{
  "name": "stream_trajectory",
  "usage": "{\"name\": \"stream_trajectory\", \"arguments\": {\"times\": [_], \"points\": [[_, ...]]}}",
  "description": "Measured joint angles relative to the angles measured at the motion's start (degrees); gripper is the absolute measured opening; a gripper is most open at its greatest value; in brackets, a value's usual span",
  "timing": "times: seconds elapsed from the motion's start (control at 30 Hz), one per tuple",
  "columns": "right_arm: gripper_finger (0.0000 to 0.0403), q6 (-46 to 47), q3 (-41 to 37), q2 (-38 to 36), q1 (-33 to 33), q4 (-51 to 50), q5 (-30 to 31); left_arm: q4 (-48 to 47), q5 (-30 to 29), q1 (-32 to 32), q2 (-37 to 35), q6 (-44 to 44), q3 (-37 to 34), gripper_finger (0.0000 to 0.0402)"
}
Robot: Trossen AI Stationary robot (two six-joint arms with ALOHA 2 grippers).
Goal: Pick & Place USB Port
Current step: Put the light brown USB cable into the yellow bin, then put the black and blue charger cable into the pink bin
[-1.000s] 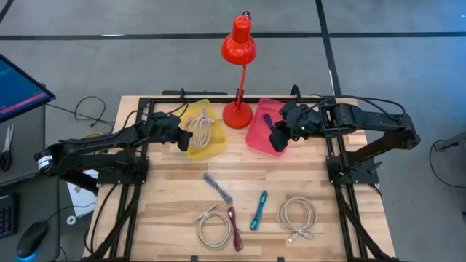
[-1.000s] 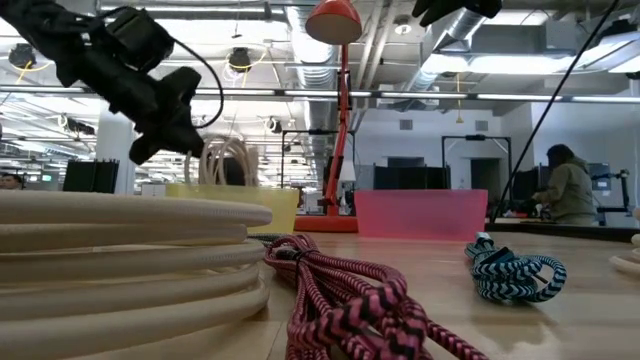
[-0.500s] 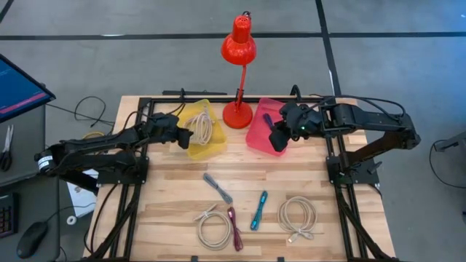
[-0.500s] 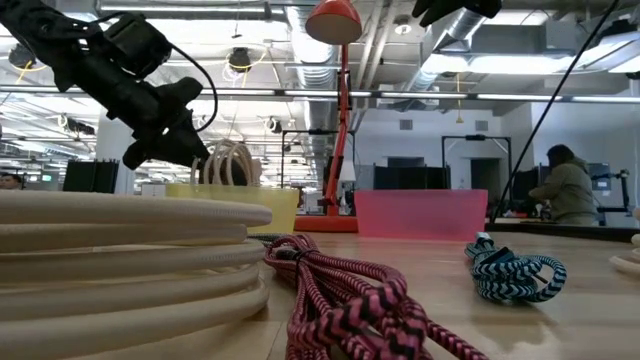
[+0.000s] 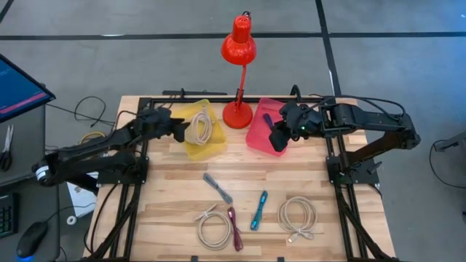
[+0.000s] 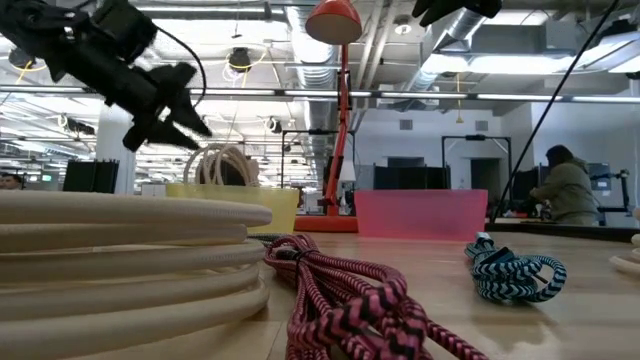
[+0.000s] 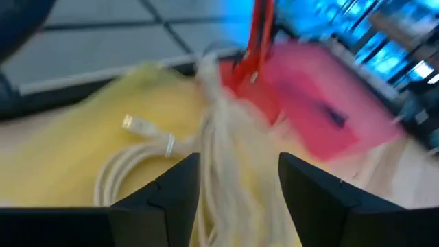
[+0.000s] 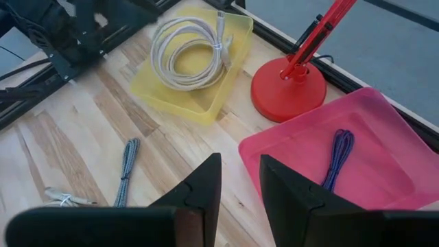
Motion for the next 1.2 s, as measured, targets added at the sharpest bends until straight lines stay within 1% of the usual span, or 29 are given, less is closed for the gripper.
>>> {"name": "stream_trajectory", "arguments": {"times": [0.2,0.37,0.47,0.63,0.73,0.8,0.9,0.97,1.03,1.2], "points": [[0.0092,-0.4,0.0,0.0,0.0,0.0,0.0,0.1,3.0,1.0,-6.0,-0.2,3.3,0.0178],[0.0092,-0.4,0.0,0.0,0.0,0.0,0.0,0.1,6.4,0.7,-8.4,-1.9,6.0,0.0167],[0.0092,-0.4,0.0,0.0,0.0,0.0,0.0,0.5,12.0,0.7,-9.0,-2.7,6.8,0.0158],[0.0092,-0.4,0.0,0.0,0.4,0.0,-0.3,1.4,22.5,0.2,-9.3,-7.3,7.1,0.0134],[0.0092,-0.4,0.0,0.0,1.0,0.0,-2.0,2.7,25.2,-1.5,-9.2,-7.9,7.1,0.0111],[0.0092,0.0,0.0,0.0,1.7,0.0,-3.3,4.8,25.5,-3.4,-9.2,-6.5,7.1,0.0093],[0.0092,3.1,0.0,0.0,2.9,0.0,-3.6,10.0,25.4,-6.5,-9.2,-4.3,7.1,0.0065],[0.0092,5.9,0.0,0.0,3.8,0.0,-3.7,12.4,23.5,-8.3,-9.3,-4.2,7.1,0.0049],[0.0092,9.1,0.0,0.0,4.9,0.0,-4.0,13.5,21.7,-9.5,-9.2,-4.1,7.1,0.0034],[0.0092,18.2,0.0,0.0,8.1,0.0,-4.7,13.9,21.4,-11.0,-9.2,-4.1,7.1,0.0008]]}}
